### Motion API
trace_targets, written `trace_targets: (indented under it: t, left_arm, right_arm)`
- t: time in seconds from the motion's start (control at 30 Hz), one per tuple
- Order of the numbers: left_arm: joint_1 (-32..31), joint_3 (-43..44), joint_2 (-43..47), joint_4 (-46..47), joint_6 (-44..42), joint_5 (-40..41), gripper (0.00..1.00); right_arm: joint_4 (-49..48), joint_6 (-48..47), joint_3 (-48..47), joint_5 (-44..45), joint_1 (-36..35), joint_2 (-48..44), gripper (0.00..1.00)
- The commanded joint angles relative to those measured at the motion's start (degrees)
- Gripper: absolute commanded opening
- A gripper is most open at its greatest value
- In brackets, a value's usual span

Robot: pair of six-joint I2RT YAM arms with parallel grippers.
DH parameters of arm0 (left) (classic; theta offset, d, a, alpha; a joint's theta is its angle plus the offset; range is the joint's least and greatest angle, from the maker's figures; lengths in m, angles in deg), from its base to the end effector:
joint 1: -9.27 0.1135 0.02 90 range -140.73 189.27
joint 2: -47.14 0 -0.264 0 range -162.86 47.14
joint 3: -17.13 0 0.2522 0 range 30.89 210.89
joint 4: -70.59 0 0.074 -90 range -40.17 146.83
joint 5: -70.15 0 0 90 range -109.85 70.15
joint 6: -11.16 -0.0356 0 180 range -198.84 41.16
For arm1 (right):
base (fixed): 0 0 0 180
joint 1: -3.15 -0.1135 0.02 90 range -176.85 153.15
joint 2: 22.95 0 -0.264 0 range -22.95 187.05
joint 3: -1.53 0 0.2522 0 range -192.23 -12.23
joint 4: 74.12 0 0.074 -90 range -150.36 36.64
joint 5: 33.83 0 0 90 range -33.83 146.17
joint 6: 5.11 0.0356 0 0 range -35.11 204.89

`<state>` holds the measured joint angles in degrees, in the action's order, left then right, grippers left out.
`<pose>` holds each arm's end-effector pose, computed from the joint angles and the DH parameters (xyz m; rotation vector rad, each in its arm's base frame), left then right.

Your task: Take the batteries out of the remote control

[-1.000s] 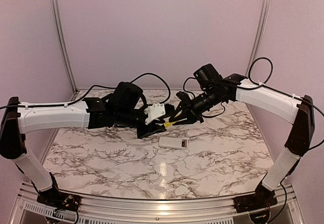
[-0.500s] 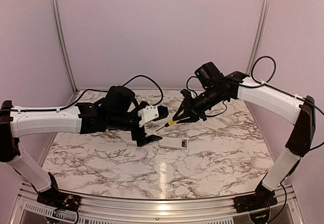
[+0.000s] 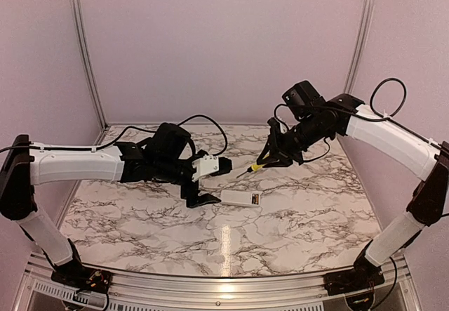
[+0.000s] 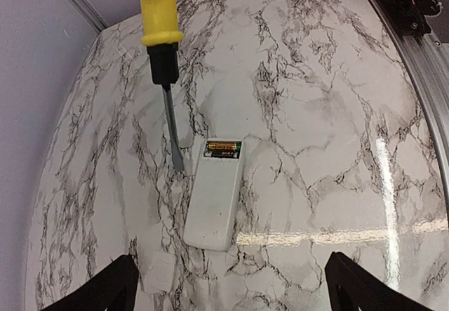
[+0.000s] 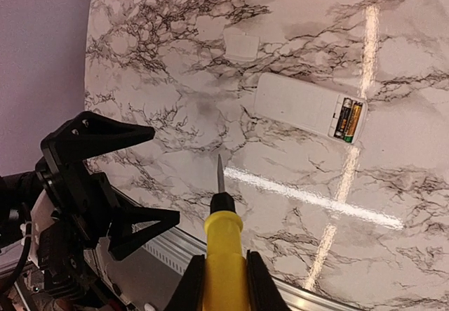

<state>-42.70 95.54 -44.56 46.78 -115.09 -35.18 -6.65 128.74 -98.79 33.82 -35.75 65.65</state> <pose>0.2142 -0.2891 0.2541 1.6542 1.4926 -0.4476 0.2411 0.2119 0.3403 -0.0490 2.7853 0.9785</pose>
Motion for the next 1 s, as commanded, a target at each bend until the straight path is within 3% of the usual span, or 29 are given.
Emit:
trace_targets:
  t: [0.0, 0.53, 0.97]
  left_arm:
    - [2.8, 3.1, -5.3, -5.0, -2.2, -8.2, 0.96]
    - [5.1, 15.3, -23.7, -5.9, -2.7, -9.6, 0.91]
    - [6.4, 19.8, -31.4, -5.4, -3.6, -7.8, 0.9]
  right_arm:
    - [4.8, -0.8, -0.1, 5.9, -0.5, -1.8, 0.0]
    - [9.2, 1.1, 5.0, 11.8, -0.4, -7.1, 0.0]
    - [12.7, 0.2, 5.4, 12.2, 1.5, -8.3, 0.0]
